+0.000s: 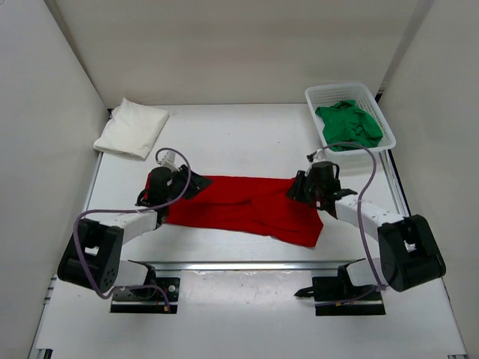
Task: Fold and stack the t-shirts
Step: Rotate the tshirt 90 degrees
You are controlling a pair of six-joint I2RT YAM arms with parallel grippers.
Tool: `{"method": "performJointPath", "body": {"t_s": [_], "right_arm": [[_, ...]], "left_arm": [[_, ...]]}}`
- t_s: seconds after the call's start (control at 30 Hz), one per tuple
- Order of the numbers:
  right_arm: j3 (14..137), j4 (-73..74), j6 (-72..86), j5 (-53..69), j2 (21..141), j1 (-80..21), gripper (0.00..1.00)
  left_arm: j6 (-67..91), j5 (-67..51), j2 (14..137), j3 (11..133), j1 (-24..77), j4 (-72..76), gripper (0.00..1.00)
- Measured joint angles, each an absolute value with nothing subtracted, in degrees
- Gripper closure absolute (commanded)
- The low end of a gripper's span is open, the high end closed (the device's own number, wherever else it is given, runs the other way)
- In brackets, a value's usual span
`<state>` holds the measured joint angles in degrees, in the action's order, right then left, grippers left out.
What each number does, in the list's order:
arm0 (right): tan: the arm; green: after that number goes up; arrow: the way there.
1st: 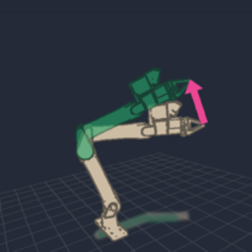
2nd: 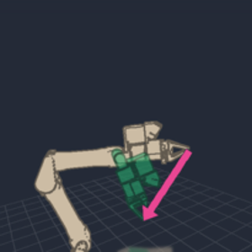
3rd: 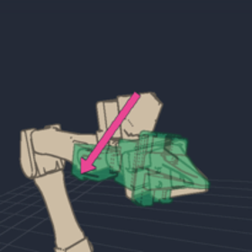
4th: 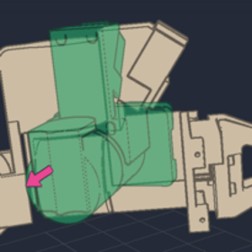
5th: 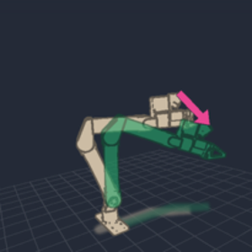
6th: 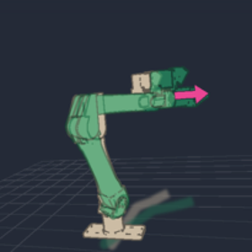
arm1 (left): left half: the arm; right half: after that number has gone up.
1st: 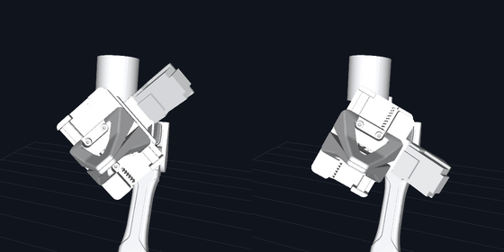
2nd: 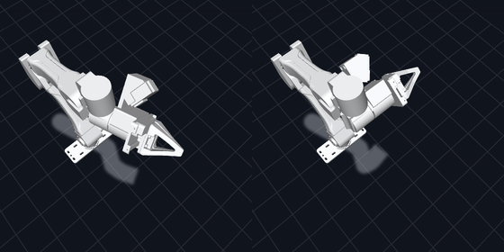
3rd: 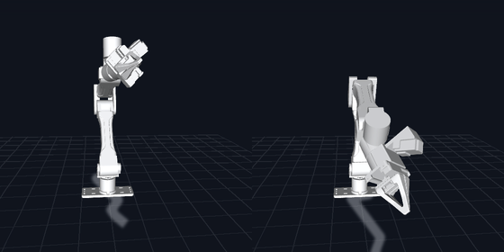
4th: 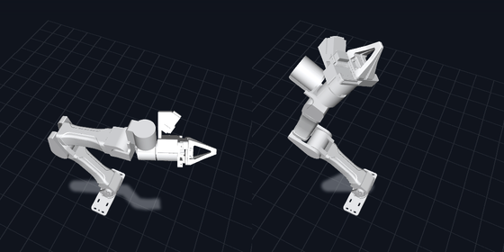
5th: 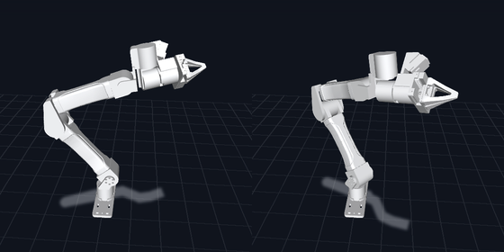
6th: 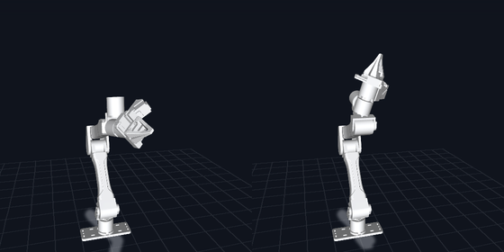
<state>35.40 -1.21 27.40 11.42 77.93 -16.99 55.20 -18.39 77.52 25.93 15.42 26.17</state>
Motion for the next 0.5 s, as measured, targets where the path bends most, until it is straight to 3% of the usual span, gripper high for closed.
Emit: {"method": "performJointPath", "body": {"t_s": [0.07, 0.17, 0.27, 0.37, 0.5], "right_arm": [[32.3, -1.3, 28.2, 11.3, 77.4, -19.7, 0.90], [31.6, -1.2, 29.1, 12.6, 82.1, -21.4, 0.92], [38.8, -0.1, 28.6, 14.6, 89.3, -20.4, 0.92], [52.8, 3.2, 26.6, 16.1, 101.1, -18.3, 0.94], [87.1, 11.1, 23.7, 18.9, 124.9, -15.3, 0.92]], "left_arm": [[52.9, -18.5, 76.6, 26.1, 18.5, 24.6, 0.61], [50.7, -19.6, 76.8, 25.8, 22.3, 22.0, 0.59], [49.6, -21.4, 76.9, 25.3, 23.9, 20.6, 0.58], [48.6, -22.2, 76.9, 25.2, 24.3, 19.0, 0.57], [47.4, -23.8, 76.8, 25.5, 23.7, 16.2, 0.56]]}}
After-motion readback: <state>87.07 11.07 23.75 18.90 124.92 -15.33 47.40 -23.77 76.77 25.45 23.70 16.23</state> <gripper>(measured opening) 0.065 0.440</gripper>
